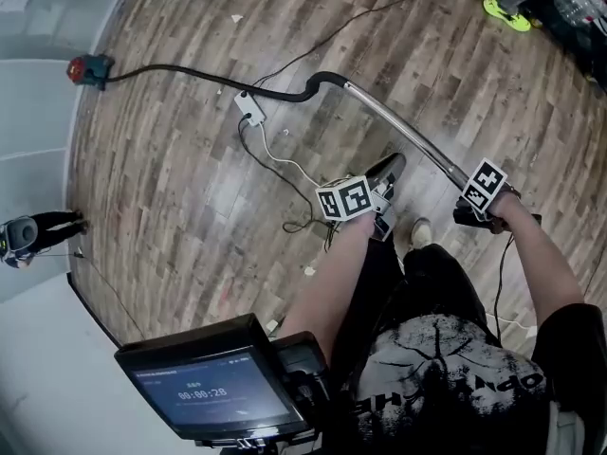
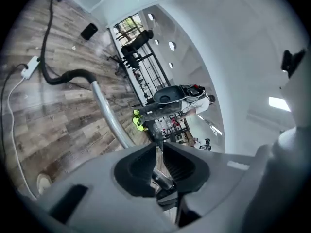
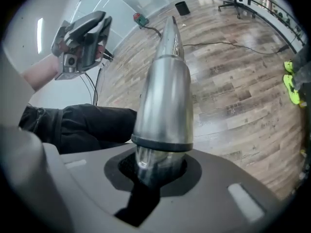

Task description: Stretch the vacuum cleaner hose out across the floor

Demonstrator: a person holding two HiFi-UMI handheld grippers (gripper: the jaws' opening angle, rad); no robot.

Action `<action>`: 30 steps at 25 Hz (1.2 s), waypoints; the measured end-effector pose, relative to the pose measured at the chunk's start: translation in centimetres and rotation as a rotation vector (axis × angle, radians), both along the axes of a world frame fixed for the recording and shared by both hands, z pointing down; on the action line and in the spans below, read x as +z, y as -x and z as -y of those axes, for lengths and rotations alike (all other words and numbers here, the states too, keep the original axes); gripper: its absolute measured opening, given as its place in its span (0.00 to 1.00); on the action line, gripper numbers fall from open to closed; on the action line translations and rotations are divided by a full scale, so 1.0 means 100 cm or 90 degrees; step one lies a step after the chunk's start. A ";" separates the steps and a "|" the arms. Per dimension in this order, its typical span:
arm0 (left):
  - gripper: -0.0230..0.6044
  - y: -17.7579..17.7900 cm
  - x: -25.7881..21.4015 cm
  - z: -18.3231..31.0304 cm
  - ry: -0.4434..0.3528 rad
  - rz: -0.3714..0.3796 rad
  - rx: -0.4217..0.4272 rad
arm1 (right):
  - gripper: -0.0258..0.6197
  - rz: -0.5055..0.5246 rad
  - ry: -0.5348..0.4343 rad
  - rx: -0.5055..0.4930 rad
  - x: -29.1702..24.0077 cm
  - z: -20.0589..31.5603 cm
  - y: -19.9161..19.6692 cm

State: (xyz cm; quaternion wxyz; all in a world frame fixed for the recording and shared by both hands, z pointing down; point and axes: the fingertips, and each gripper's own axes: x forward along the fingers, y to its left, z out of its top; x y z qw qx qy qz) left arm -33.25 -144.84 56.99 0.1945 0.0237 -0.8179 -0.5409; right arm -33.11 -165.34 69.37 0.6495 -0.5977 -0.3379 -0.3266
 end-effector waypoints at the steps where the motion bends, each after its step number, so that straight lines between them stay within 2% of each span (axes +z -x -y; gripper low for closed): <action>1: 0.10 0.007 -0.003 0.009 0.027 0.017 0.015 | 0.15 -0.005 0.003 0.007 0.011 0.006 0.005; 3: 0.04 0.018 -0.003 0.025 0.074 0.047 0.041 | 0.15 -0.017 0.008 0.011 0.036 0.020 0.013; 7: 0.04 0.036 0.012 0.037 0.158 0.094 0.064 | 0.15 -0.041 0.011 0.020 0.094 0.048 0.023; 10: 0.04 0.052 0.034 0.029 0.196 0.110 0.067 | 0.15 -0.048 -0.003 0.035 0.143 0.066 0.032; 13: 0.04 0.070 0.059 0.015 0.246 0.129 0.097 | 0.15 -0.051 -0.010 0.053 0.202 0.078 0.038; 18: 0.04 0.102 0.116 -0.018 0.322 0.183 0.128 | 0.15 -0.037 0.007 0.082 0.324 0.090 0.056; 24: 0.04 0.132 0.237 -0.036 0.377 0.208 0.155 | 0.14 -0.024 0.069 0.108 0.483 0.108 0.079; 27: 0.04 0.135 0.266 -0.030 0.376 0.213 0.147 | 0.14 0.004 0.091 0.115 0.521 0.119 0.088; 28: 0.04 0.135 0.271 -0.026 0.375 0.211 0.152 | 0.10 0.014 0.093 0.123 0.527 0.120 0.089; 30: 0.04 0.136 0.278 -0.017 0.379 0.201 0.170 | 0.11 0.023 0.087 0.143 0.535 0.121 0.091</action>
